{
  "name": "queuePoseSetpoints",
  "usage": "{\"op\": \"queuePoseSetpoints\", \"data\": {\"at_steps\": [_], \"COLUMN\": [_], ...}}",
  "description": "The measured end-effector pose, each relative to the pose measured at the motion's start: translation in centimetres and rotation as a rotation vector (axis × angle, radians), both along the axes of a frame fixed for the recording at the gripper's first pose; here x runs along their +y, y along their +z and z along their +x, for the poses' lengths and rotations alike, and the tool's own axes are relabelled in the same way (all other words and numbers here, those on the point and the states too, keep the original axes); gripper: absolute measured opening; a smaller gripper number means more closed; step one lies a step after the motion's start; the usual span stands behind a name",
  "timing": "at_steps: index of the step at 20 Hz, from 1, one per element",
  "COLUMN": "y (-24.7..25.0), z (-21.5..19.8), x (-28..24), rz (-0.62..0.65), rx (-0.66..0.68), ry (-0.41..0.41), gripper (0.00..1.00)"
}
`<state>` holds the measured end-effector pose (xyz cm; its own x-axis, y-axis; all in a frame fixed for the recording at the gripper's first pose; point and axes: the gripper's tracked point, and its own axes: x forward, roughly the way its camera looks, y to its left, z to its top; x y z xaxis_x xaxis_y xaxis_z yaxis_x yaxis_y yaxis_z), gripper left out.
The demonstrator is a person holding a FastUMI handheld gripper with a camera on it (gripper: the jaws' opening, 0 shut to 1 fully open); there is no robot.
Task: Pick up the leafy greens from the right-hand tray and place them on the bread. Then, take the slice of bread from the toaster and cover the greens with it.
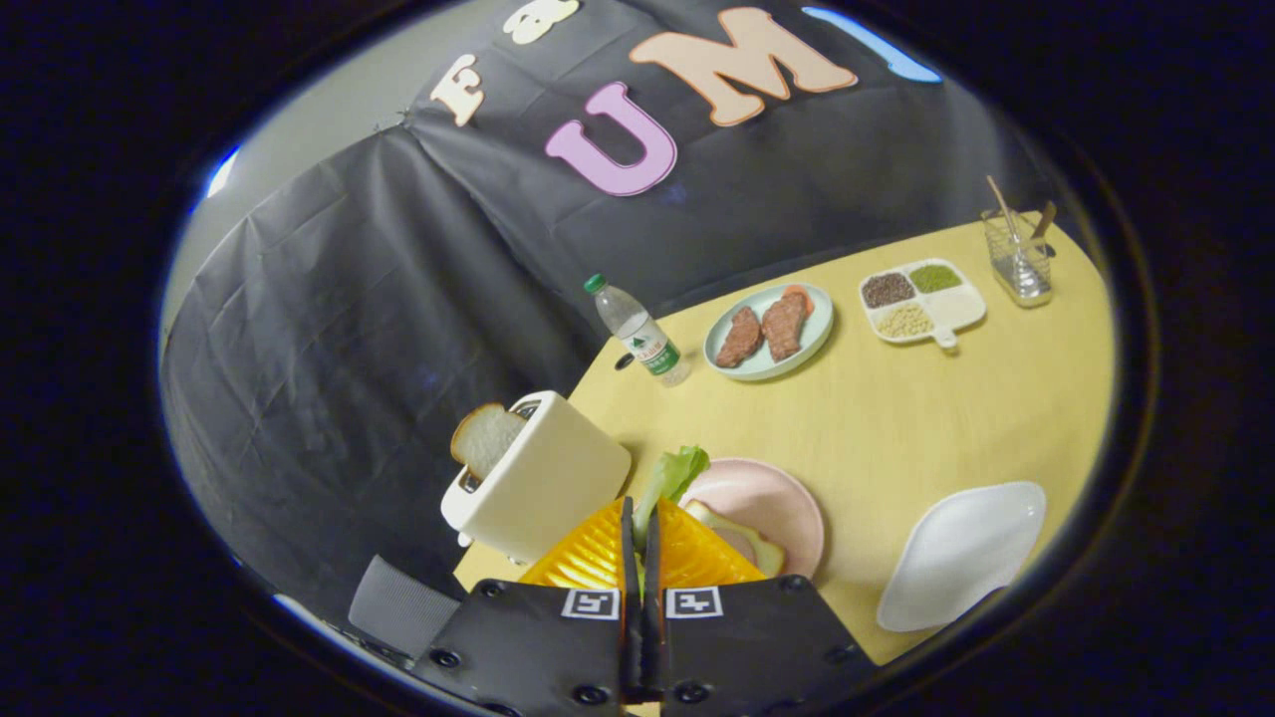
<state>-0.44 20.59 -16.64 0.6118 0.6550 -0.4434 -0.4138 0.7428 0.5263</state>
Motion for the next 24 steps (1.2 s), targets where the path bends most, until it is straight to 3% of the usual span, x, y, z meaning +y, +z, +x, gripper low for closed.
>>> {"op": "queuePoseSetpoints", "data": {"at_steps": [3,9,16,24], "y": [-3.1,-7.5,-9.4,-8.0], "z": [-0.1,-0.5,-1.4,-0.4], "x": [0.8,-1.1,-3.0,-6.1], "rz": [-0.022,-0.182,-0.318,-0.319], "rx": [0.074,0.121,0.106,0.105], "ry": [0.001,-0.005,0.014,-0.092], "gripper": [0.03,0.03,0.14,0.83]}}
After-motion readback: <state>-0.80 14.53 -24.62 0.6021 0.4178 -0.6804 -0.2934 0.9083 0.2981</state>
